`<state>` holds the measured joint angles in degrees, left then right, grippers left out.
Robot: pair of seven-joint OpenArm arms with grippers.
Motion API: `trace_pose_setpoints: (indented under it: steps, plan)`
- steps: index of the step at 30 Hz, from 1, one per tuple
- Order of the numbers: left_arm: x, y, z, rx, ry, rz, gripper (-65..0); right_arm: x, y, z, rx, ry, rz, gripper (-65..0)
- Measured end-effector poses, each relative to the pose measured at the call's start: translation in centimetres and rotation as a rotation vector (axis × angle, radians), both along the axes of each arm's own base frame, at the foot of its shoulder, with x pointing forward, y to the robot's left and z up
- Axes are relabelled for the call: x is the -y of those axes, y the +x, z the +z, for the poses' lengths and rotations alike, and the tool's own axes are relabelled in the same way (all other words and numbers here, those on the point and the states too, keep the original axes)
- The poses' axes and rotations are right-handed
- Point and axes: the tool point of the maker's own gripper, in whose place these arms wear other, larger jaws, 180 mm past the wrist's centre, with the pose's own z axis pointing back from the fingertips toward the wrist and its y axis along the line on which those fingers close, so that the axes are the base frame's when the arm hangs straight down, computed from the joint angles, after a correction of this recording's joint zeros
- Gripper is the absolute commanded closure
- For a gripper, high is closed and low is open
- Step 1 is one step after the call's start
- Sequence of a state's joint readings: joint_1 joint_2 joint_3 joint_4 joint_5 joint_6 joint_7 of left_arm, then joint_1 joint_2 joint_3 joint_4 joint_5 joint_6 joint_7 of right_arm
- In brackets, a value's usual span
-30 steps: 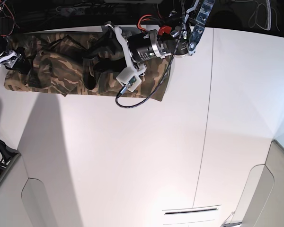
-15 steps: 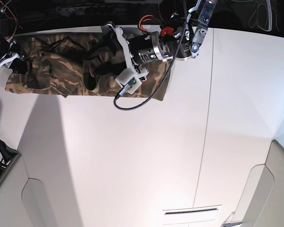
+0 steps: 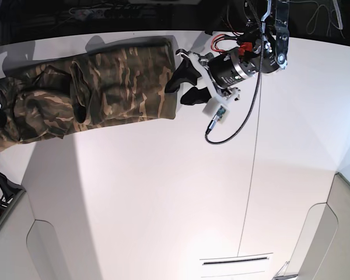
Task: Fold the T-shirt properly
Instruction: 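Fold the strip end held by the left gripper toward the right gripper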
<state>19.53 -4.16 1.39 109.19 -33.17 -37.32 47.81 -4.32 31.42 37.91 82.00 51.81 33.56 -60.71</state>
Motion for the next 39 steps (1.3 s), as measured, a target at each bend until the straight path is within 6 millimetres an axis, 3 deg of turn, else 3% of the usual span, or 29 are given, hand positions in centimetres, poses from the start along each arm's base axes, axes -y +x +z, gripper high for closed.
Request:
trace_pose_setpoints:
  steps: [6,11,15,21,31,35,36,39]
  plan:
    - [-1.0,-0.5,-1.6,-0.059,0.005,0.043,-34.1,-2.8,2.5,4.0,0.117,0.029,0.077,0.0]
    - [-1.2,-1.9,-4.8,-0.167,0.007,0.054,-34.1,-8.1,2.6,6.0,0.203,0.029,0.159,0.0]
    - [-0.9,-1.9,-5.5,-0.183,-0.042,0.077,-34.1,-12.5,1.6,7.5,0.280,0.049,0.211,0.0]
    - [-0.9,-1.8,-5.4,-0.180,-0.050,0.083,-34.1,-19.1,-1.2,6.7,0.267,0.125,0.314,0.0]
    - [-0.7,-1.7,-5.2,-0.186,-0.081,0.087,-34.1,-30.9,-5.4,2.5,0.136,0.241,0.545,0.0]
    - [-0.7,-1.8,-5.2,-0.188,-0.082,0.086,-34.1,-34.1,-7.1,1.9,0.106,0.237,0.650,-27.5]
    - [-0.7,-1.8,-5.2,-0.188,-0.082,0.086,-34.1,-34.9,-7.5,1.9,0.102,0.247,0.679,-30.7]
    - [-0.7,-1.8,-5.2,-0.189,-0.083,0.086,-34.1,-37.1,-8.6,2.2,0.100,0.277,0.747,-31.2]
